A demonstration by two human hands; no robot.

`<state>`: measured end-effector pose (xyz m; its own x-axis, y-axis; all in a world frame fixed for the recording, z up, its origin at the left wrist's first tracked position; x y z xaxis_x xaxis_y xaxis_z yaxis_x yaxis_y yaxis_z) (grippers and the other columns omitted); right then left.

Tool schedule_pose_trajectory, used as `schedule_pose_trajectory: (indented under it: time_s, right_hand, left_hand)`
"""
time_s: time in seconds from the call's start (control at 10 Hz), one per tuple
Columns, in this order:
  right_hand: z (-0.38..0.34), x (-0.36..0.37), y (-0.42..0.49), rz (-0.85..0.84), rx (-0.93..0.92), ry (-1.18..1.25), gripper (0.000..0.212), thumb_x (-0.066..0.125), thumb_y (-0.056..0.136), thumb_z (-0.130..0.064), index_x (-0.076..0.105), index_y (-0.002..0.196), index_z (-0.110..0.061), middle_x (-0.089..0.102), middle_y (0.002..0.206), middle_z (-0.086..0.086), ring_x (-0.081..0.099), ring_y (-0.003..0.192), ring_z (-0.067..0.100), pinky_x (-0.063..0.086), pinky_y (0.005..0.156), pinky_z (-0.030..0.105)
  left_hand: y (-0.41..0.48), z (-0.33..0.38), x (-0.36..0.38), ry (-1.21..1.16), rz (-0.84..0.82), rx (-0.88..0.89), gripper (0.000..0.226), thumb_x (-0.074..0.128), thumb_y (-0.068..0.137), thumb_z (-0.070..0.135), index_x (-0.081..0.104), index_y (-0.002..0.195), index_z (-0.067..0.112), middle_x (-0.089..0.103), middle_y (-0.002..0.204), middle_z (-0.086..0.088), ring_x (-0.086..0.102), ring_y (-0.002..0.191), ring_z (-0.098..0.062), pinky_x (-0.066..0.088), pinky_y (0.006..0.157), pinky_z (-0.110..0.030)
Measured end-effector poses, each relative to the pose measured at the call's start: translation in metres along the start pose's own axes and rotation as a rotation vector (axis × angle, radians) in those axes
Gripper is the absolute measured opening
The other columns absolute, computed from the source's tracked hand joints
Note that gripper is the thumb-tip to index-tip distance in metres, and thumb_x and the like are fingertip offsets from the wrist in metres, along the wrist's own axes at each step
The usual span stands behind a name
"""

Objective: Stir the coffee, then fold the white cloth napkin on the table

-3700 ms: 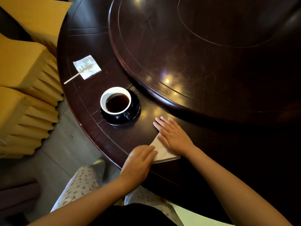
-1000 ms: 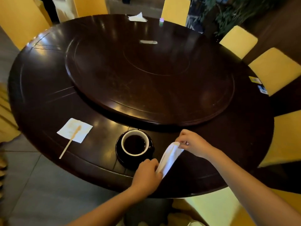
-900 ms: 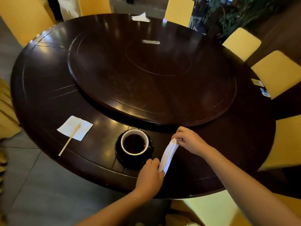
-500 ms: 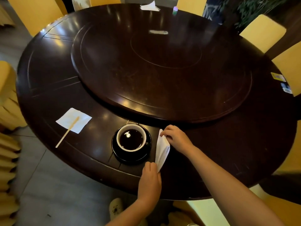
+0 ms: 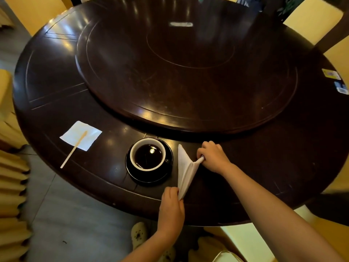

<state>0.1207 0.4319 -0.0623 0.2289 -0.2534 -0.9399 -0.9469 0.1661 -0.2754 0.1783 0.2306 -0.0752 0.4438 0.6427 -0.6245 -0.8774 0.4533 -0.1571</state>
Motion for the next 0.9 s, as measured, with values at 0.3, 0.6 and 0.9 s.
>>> schedule_pose_trajectory:
  time_s: [0.3, 0.6, 0.9]
  right_hand:
    - [0.012, -0.001, 0.001, -0.018, -0.005, -0.108, 0.02, 0.042, 0.091, -0.023, 0.054, 0.106, -0.019, 0.048, 0.116, 0.003, 0.04, 0.108, 0.024, 0.029, 0.089, 0.035]
    - [0.035, 0.004, -0.022, 0.158, 0.24, -0.018, 0.026, 0.052, 0.09, -0.028, 0.051, 0.114, -0.017, 0.051, 0.118, 0.004, 0.046, 0.108, 0.023, 0.04, 0.088, 0.034]
    - [0.023, 0.039, -0.092, 0.206, 0.471, 0.189, 0.029, 0.054, 0.089, -0.023, 0.051, 0.117, -0.02, 0.052, 0.119, -0.001, 0.046, 0.113, 0.018, 0.04, 0.094, 0.031]
  left_hand:
    - [0.0, -0.001, -0.001, 0.012, -0.034, -0.007, 0.011, 0.053, 0.091, 0.016, 0.047, 0.099, 0.019, 0.042, 0.095, 0.008, 0.047, 0.085, -0.007, 0.047, 0.069, -0.02]
    - [0.0, 0.0, -0.005, 0.13, -0.134, -0.06, 0.021, 0.056, 0.089, 0.025, 0.036, 0.086, 0.025, 0.043, 0.087, 0.009, 0.049, 0.08, -0.006, 0.041, 0.063, -0.017]
    - [-0.021, -0.007, -0.005, 0.297, -0.403, -0.088, 0.009, 0.052, 0.088, 0.026, 0.045, 0.092, 0.023, 0.055, 0.103, 0.001, 0.047, 0.086, -0.008, 0.043, 0.081, -0.022]
Point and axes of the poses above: each hand's wrist, its own y-axis towards the middle knuckle, its own x-axis out of the palm, z = x × y, the point moved 7 cm from there along y, towards the middle knuckle
